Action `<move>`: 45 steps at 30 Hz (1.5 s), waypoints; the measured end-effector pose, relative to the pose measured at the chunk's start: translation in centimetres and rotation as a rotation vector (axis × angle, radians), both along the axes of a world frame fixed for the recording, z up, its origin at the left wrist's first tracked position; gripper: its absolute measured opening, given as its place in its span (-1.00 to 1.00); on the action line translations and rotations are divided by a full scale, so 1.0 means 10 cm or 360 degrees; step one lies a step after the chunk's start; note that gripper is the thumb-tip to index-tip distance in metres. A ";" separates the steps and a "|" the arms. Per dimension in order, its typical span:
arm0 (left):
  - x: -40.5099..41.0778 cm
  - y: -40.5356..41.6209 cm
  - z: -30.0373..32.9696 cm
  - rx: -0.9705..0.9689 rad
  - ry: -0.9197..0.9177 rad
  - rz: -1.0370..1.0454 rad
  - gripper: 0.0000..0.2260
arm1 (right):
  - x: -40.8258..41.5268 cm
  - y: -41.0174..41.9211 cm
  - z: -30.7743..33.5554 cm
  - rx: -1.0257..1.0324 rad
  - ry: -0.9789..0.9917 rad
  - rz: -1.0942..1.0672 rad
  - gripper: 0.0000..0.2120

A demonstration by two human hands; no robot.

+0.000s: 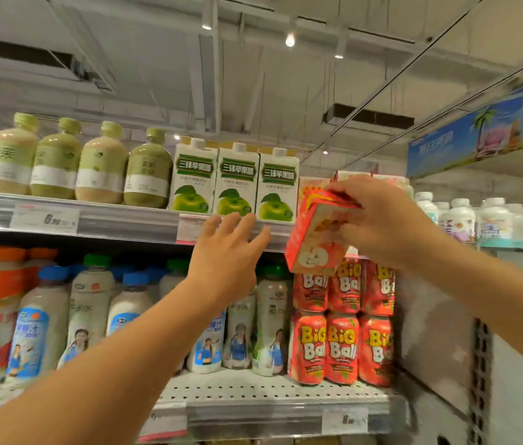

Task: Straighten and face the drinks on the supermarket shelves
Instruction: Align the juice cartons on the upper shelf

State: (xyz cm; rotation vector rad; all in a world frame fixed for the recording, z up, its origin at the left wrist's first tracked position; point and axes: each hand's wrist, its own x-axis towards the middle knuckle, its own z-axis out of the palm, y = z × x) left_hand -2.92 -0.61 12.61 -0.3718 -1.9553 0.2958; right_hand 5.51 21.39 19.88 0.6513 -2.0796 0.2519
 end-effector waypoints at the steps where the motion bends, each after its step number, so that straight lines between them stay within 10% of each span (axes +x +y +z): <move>1: 0.00 0.02 0.01 0.0015 0.0015 0.0006 -0.40 | -0.01 0.05 0.16 -0.0002 0.0067 -0.0012 -0.54; 17: -0.06 -0.03 -0.01 0.0009 0.0244 -0.0183 -0.36 | -0.77 0.05 1.19 0.0284 -0.0547 -0.0345 -0.67; 45: -0.12 -0.04 -0.08 0.0004 0.0271 -0.0168 -0.36 | -1.15 -0.05 1.00 0.0329 -0.0514 -0.0608 -0.73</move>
